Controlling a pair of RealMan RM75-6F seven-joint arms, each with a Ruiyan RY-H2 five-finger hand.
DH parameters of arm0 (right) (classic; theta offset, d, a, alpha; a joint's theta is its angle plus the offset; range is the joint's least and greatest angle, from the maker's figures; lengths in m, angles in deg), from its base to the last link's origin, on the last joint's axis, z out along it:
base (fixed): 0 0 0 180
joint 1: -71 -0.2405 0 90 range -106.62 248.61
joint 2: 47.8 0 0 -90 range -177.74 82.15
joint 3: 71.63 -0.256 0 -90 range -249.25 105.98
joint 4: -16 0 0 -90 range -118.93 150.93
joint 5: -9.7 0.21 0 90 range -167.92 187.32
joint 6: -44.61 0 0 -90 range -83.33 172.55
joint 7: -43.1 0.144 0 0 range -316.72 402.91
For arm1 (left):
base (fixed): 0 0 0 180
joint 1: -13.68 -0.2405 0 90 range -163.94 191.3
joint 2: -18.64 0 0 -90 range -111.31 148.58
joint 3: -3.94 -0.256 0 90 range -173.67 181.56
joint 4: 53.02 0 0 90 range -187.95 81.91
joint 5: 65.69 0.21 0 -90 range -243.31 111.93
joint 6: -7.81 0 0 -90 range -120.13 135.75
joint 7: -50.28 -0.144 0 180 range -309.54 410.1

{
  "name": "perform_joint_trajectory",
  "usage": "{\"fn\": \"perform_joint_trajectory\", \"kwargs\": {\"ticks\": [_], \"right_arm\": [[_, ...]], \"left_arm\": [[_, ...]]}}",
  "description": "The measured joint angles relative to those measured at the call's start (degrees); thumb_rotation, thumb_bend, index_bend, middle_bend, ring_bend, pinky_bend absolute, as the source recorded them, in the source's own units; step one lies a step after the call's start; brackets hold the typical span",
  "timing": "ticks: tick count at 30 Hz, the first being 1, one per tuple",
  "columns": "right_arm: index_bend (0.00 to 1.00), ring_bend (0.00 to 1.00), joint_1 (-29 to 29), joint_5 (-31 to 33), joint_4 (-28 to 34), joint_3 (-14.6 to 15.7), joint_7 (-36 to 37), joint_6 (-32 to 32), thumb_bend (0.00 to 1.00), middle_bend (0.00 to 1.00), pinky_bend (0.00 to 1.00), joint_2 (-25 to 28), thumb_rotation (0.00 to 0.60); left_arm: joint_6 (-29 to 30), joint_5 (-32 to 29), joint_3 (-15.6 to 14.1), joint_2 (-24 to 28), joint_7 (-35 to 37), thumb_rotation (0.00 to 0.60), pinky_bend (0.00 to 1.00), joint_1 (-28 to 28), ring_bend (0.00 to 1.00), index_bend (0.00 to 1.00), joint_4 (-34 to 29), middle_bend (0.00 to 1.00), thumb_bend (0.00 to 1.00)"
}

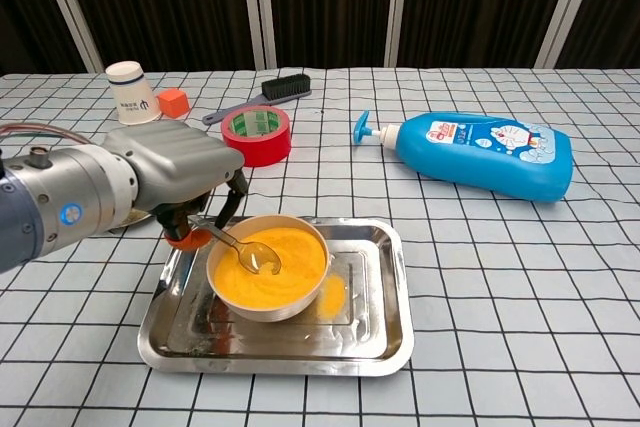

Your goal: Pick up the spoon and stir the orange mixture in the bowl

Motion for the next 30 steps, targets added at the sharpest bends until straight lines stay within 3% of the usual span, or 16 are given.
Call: {"fn": "perform_joint_trajectory", "kwargs": {"ticks": [10, 17, 30], "right_arm": [[0.00, 0.00, 0.0, 0.0, 0.0, 0.1, 0.0, 0.1, 0.31, 0.00, 0.00, 0.0, 0.600], [0.00, 0.00, 0.0, 0.0, 0.1, 0.1, -0.1, 0.0, 0.31, 0.00, 0.00, 0.0, 0.600], [0.00, 0.00, 0.0, 0.0, 0.2, 0.1, 0.1, 0.1, 0.31, 0.00, 0.00, 0.1, 0.600]], "left_arm": [[0.3, 2.3, -1.1, 1.6, -0.9, 0.600, 1.00, 0.3, 1.00, 0.61, -0.2, 1.00, 0.72], [0.3, 6.9, -2.8, 2.6, -2.1, 0.600, 1.00, 0.7, 1.00, 0.70, 1.0, 1.00, 0.75], [-1.9, 24.7, -9.3, 3.7, -7.6, 0.600, 1.00, 2.3, 1.00, 0.76, 8.4, 1.00, 0.75]]}}
